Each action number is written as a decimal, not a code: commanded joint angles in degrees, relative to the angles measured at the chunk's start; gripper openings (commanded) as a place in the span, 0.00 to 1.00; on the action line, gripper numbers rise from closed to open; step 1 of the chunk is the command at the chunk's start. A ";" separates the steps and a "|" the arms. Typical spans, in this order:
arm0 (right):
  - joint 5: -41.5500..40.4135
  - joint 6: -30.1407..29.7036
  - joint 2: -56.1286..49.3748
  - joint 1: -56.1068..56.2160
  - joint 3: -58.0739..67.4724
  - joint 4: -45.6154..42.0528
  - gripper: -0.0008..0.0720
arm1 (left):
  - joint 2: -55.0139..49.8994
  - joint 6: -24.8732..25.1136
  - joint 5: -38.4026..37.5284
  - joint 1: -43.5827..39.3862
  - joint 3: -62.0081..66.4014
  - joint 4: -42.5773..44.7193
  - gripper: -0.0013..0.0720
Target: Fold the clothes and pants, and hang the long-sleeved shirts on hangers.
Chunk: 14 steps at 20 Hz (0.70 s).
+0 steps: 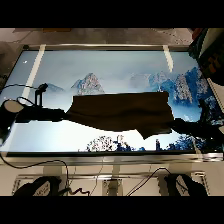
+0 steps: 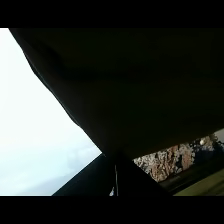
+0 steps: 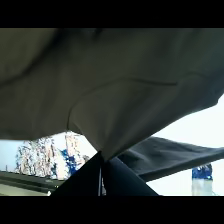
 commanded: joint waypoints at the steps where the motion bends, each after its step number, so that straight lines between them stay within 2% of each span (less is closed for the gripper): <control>1: -2.69 9.33 11.85 0.07 -0.20 0.22 0.03 | 9.38 -2.10 4.11 0.13 -1.79 0.13 0.03; 3: -13.14 14.95 12.94 2.25 -1.68 0.50 0.03 | 9.09 -3.08 12.37 -0.59 -2.36 -0.31 0.03; 5: -23.41 17.77 10.21 6.40 -2.67 0.52 0.03 | 5.84 -5.01 18.40 -2.01 -2.64 -0.50 0.03; 10: -51.39 21.44 -6.73 19.43 -2.64 1.57 0.03 | -9.38 -6.01 24.83 -8.74 -2.64 -0.76 0.03; 12: -60.39 29.62 -13.88 20.24 -2.64 1.73 0.03 | -14.71 -10.01 29.40 -9.66 -2.62 -0.79 0.04; 14: -64.98 35.91 -19.39 20.24 -2.62 1.73 0.03 | -17.66 -12.81 32.96 -9.11 -2.60 -3.41 0.04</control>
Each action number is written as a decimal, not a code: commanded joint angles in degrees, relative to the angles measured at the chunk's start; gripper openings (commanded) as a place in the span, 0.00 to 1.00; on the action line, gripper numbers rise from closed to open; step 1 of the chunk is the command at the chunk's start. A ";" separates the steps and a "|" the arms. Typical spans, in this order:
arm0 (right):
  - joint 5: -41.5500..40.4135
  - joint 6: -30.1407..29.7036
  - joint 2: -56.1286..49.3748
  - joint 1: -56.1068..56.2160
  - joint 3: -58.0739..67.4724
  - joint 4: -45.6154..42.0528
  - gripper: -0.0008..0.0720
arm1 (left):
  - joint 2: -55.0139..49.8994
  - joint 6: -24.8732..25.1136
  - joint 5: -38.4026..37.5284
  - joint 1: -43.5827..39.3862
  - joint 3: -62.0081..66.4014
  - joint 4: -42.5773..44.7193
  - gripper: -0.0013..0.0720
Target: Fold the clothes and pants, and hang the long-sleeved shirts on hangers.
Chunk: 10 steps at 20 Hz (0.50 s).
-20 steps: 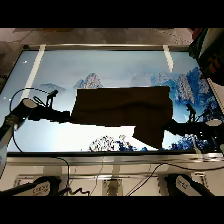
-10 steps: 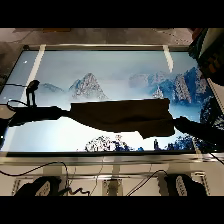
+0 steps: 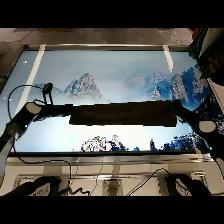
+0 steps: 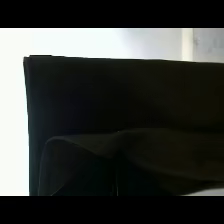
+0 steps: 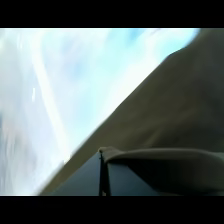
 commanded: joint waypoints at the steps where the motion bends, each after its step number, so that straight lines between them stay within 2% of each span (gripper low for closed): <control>1: -14.03 10.95 -10.19 1.95 0.22 0.20 0.03 | -5.95 -3.85 8.26 -0.33 0.00 -4.24 0.04; 6: -15.26 10.86 -15.06 1.95 4.28 -0.59 0.03 | -6.03 -3.82 17.42 -0.61 0.22 -12.11 0.04; 10: -20.33 10.27 -15.30 1.95 6.47 -1.49 0.03 | -6.08 -3.82 20.76 -2.08 0.22 -12.61 0.04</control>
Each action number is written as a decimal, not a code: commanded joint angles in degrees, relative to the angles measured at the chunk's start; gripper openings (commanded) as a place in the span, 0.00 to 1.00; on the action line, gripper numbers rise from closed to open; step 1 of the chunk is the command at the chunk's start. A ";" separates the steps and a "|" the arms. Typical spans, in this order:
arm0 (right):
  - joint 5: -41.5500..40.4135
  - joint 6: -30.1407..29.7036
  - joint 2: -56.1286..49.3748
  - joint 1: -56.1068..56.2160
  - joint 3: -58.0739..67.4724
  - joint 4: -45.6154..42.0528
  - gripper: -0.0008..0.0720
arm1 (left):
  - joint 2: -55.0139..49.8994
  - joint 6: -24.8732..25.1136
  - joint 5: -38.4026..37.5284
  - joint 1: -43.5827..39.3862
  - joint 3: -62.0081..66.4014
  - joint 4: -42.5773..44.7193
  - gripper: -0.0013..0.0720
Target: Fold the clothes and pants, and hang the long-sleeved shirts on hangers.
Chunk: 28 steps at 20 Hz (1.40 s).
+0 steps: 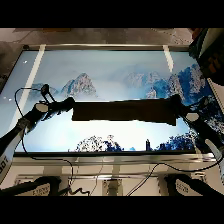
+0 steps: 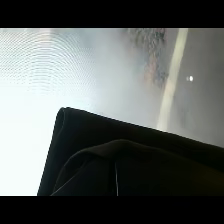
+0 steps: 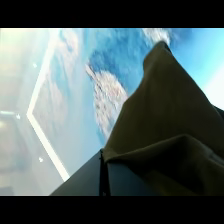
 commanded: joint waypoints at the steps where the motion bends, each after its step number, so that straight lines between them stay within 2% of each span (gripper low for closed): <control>1: -4.07 0.35 -1.31 0.07 1.86 -1.40 0.03 | -0.28 -0.09 4.22 -1.11 0.02 -1.70 0.04; 3: -3.93 -0.13 -2.60 0.13 2.05 -1.62 0.03 | -0.28 -0.09 5.16 -2.08 0.04 -1.70 0.04; 4: -3.63 -0.13 -3.10 0.13 2.05 -1.81 0.10 | -0.28 -0.09 5.60 -2.60 0.04 -1.68 0.05; 5: -3.50 -0.13 -3.45 0.13 2.05 -2.73 0.43 | -0.28 -0.07 5.66 -3.06 0.04 -1.66 0.11; 6: -3.32 -0.13 -3.54 0.13 2.05 -3.93 0.78 | -0.28 -0.07 5.68 -3.48 0.04 -1.66 0.36; 7: -2.86 -0.13 -3.52 0.13 2.14 -5.44 0.90 | -0.28 -0.07 5.68 -3.80 0.04 -1.66 0.58; 8: -2.23 -0.13 -3.50 0.11 2.19 -6.60 0.90 | -0.26 0.48 5.66 -3.80 0.04 -1.66 0.62; 12: 1.09 -0.13 -3.50 0.07 2.16 -8.81 0.90 | 0.31 5.62 4.00 -2.38 0.04 -0.59 0.62; 17: 4.96 -0.15 -3.50 0.07 2.19 -13.31 0.90 | 0.13 5.95 -10.95 4.44 0.04 11.17 0.62; 19: 7.89 -0.26 -3.50 0.07 2.19 -15.21 0.90 | -0.07 5.95 -15.52 6.88 0.09 13.86 0.87; 21: 11.58 -3.91 -3.50 0.07 2.25 -15.34 0.90 | -1.81 6.80 -20.46 8.33 1.84 13.86 0.87; 24: 18.99 -13.44 -3.52 0.07 3.48 -15.37 0.90 | -7.56 10.08 -29.20 8.28 8.70 13.70 0.87; 25: 21.16 -15.89 -3.52 0.07 4.28 -15.45 0.86 | -9.77 10.03 -30.88 8.28 11.43 13.16 0.87; 28: 26.97 -22.34 -3.52 0.07 8.37 -15.50 0.86 | -16.04 10.91 -35.47 8.28 18.51 9.38 0.89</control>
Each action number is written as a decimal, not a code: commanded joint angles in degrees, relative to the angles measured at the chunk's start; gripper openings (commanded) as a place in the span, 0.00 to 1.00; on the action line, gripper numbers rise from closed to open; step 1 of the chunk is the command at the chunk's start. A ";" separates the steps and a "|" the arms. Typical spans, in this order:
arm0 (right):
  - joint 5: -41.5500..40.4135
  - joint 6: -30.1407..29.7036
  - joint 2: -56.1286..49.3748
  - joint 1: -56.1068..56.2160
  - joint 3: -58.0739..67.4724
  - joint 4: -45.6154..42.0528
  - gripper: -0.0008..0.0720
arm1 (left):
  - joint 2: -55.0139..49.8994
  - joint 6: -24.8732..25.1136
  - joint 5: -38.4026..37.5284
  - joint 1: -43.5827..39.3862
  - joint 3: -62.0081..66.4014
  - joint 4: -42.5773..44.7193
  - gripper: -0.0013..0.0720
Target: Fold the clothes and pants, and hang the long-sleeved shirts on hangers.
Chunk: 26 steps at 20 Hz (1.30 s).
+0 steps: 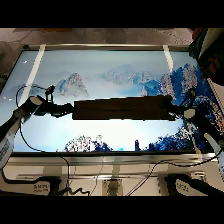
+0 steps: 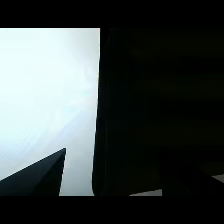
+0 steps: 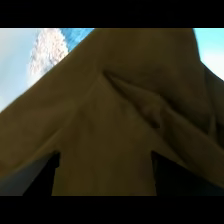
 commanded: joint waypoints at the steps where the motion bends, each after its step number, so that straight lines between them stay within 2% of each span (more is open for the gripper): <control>1: 8.85 -9.70 -0.02 -0.04 4.46 -0.20 0.86 | -7.19 1.38 -8.98 0.26 7.89 -4.00 0.89; 3: 13.68 -12.59 -0.04 -0.85 8.09 -0.15 0.85 | -10.97 1.40 -12.92 -0.04 10.80 -5.99 0.89; 4: 16.90 -13.73 -0.04 -1.84 9.99 -0.13 0.80 | -12.35 1.49 -14.10 -0.46 11.56 -5.95 0.89; 5: 20.17 -15.43 -0.04 -2.95 11.72 -0.13 0.77 | -13.09 2.97 -14.51 -0.92 11.67 -6.01 0.89; 7: 26.97 -19.04 -0.04 -5.66 14.71 -0.15 0.77 | -13.77 6.38 -14.45 -2.29 11.65 -5.99 0.88; 9: 32.24 -21.88 -0.04 -8.24 16.44 -0.15 0.76 | -14.19 7.61 -14.32 -4.22 11.65 -5.97 0.87; 10: 34.53 -23.19 -0.04 -9.44 16.68 -0.17 0.76 | -14.34 7.74 -14.25 -5.20 11.65 -5.97 0.77; 12: 38.84 -25.24 -0.17 -11.61 16.63 -1.38 0.75 | -14.45 10.34 -14.25 -7.10 11.65 -5.99 0.50; 13: 40.87 -25.86 -0.39 -12.70 16.63 -2.25 0.67 | -14.43 11.65 -14.25 -7.76 11.72 -5.99 0.33; 14: 42.86 -26.10 -0.83 -13.94 16.63 -2.91 0.65 | -14.40 11.80 -14.32 -8.13 12.02 -5.99 0.12; 15: 44.39 -26.14 -1.36 -15.06 16.63 -3.02 0.64 | -14.14 11.82 -14.49 -8.24 12.52 -5.99 0.04; 17: 44.70 -26.16 -1.81 -16.41 16.63 -3.17 0.63 | -12.50 11.82 -15.17 -7.93 14.12 -5.64 0.03; 19: 40.13 -25.92 -1.70 -16.41 16.63 -2.78 0.63 | -9.22 11.78 -15.17 -7.34 15.32 -4.37 0.03; 21: 37.94 -25.70 -1.73 -15.56 16.63 0.15 0.62 | -4.94 11.26 -15.91 -6.49 15.34 -4.09 0.03; 24: 32.92 -24.57 -1.77 -12.07 16.63 5.68 0.62 | 0.57 11.19 -20.85 -5.66 15.34 -4.00 0.04; 25: 31.17 -24.57 -1.79 -10.21 16.63 7.02 0.56 | 2.12 11.17 -22.73 -5.33 15.34 -4.00 0.04; 26: 29.75 -24.57 -1.79 -8.15 16.63 7.96 0.37 | 3.45 11.17 -24.30 -5.03 15.34 -4.00 0.04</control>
